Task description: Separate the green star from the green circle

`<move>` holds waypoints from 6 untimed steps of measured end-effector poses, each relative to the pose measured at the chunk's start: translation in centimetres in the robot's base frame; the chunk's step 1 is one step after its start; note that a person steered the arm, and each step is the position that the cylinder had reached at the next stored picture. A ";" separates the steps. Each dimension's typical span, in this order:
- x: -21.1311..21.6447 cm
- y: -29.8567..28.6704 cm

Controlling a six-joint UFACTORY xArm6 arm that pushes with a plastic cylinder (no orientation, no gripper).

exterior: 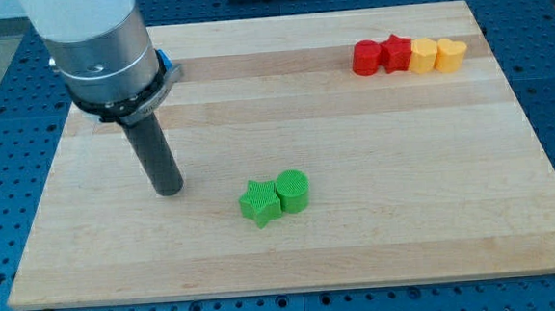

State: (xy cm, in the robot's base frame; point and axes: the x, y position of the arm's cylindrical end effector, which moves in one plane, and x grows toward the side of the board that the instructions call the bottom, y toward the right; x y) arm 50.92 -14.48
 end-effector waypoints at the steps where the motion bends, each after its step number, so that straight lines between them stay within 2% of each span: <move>1: 3.0 0.8; 2: 4.2 1.0; 3: 7.4 1.8; 6: 7.0 4.8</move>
State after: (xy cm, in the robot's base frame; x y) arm 57.91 -9.64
